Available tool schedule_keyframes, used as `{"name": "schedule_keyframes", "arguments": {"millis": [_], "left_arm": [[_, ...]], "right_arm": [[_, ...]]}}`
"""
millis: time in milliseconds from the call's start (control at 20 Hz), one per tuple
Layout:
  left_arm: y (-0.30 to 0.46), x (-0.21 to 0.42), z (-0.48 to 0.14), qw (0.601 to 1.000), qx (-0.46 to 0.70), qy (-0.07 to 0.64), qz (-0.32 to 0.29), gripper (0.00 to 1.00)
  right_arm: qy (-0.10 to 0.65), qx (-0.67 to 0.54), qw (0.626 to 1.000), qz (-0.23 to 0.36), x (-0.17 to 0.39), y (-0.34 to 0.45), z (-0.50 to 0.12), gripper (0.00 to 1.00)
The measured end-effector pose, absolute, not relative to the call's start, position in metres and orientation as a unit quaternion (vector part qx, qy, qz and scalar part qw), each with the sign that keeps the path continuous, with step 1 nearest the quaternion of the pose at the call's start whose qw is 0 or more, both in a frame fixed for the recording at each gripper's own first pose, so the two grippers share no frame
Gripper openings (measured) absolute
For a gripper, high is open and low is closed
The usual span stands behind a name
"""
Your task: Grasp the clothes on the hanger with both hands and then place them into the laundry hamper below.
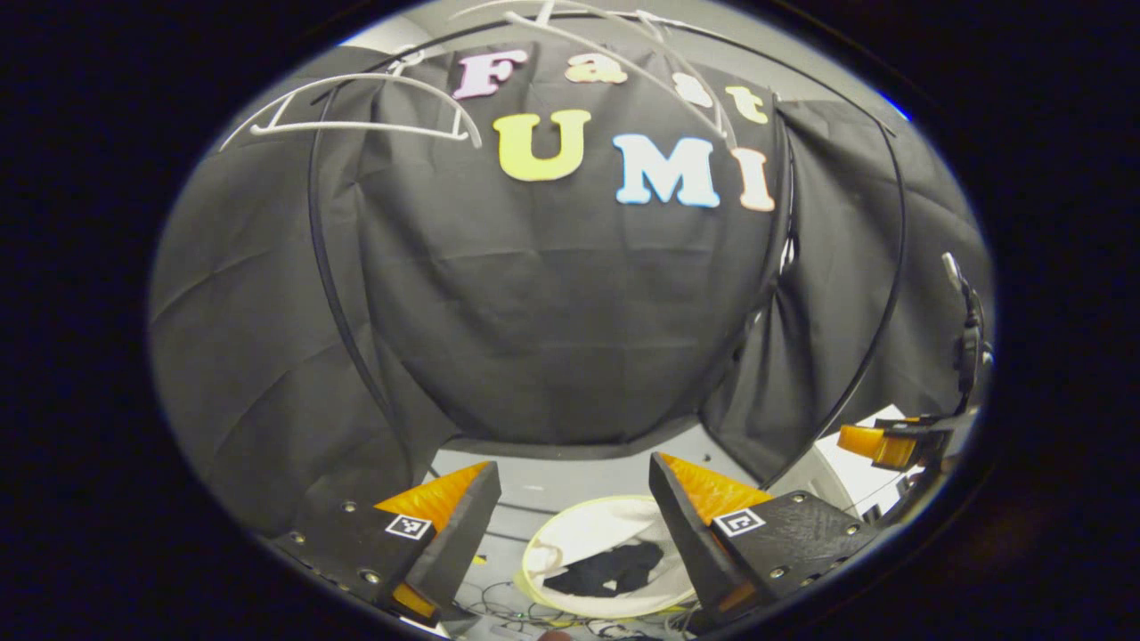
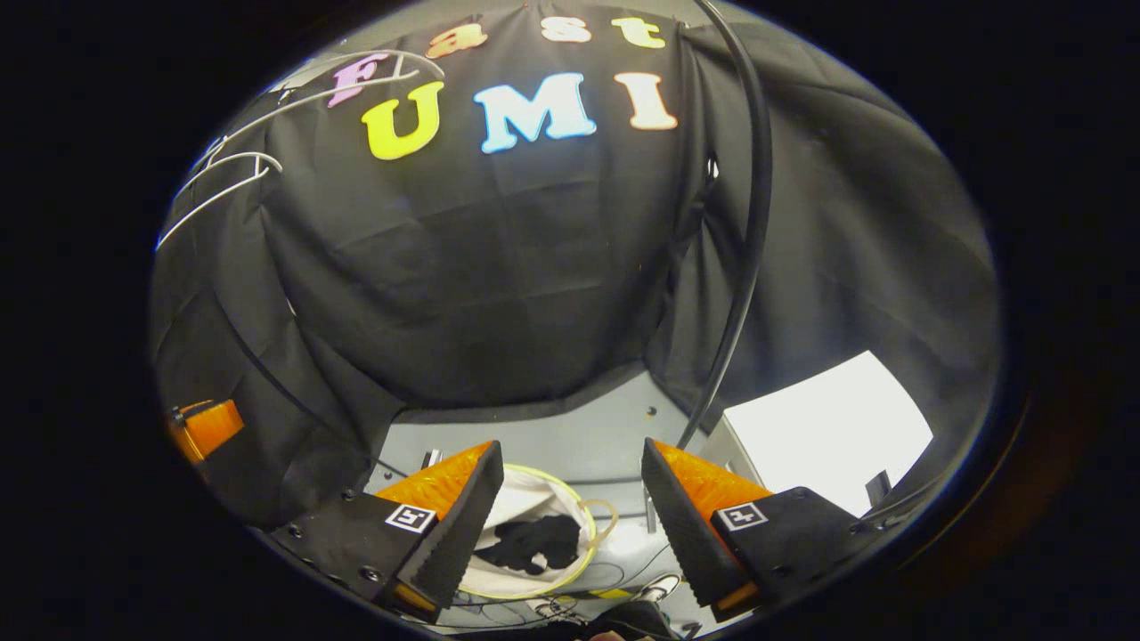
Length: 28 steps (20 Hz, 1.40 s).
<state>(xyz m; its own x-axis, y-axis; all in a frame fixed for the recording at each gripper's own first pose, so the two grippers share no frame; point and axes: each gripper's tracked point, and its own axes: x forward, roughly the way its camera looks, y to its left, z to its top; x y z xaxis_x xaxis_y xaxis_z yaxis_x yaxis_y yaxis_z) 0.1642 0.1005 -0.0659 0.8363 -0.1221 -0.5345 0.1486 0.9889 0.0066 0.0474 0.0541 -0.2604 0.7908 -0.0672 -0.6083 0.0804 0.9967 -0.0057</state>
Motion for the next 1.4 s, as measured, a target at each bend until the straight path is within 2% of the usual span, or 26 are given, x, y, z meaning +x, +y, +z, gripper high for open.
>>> {"name": "schedule_keyframes", "arguments": {"millis": [450,500,600,650,700,1000,1050,1100,1150,1350,1400], "left_arm": [[0.1,0.177,0.077,0.985,-0.002,0.144,-0.095,1.0],[0.099,0.18,0.074,0.986,-0.01,0.138,-0.096,1.0],[0.095,0.184,0.091,0.987,-0.026,0.125,-0.095,1.0],[0.096,0.183,0.11,0.989,-0.031,0.114,-0.092,1.0],[0.099,0.186,0.125,0.991,-0.032,0.1,-0.088,1.0],[0.133,0.175,0.202,0.997,-0.002,0.048,-0.066,0.99],[0.136,0.177,0.209,0.997,0.005,0.044,-0.063,0.99],[0.139,0.178,0.215,0.997,0.01,0.04,-0.06,0.99],[0.138,0.174,0.217,0.997,0.014,0.039,-0.059,0.99],[0.143,0.163,0.213,0.998,0.011,0.039,-0.045,0.97],[0.146,0.16,0.209,0.998,0.006,0.043,-0.036,0.99]], "right_arm": [[0.173,0.026,0.983,-0.051,0.072,0.047,-0.138,0.99],[0.155,0.023,0.986,-0.049,0.074,0.046,-0.123,0.94],[0.118,0.013,0.992,-0.048,0.072,0.043,-0.096,0.94],[0.102,0.009,0.994,-0.046,0.068,0.043,-0.083,0.98],[0.089,0.007,0.995,-0.041,0.067,0.045,-0.072,0.93],[0.009,0.02,1.0,-0.001,0.061,0.06,-0.006,0.93],[-0.001,0.015,1.0,-0.003,0.061,0.059,0.001,0.93],[-0.009,0.004,1.0,-0.006,0.061,0.057,0.007,0.98],[-0.01,-0.008,1.0,-0.013,0.061,0.053,0.008,0.93],[0.007,-0.03,0.999,-0.014,0.051,0.056,0.003,0.93],[0.012,-0.028,0.999,-0.013,0.048,0.057,0.0,0.93]]}}
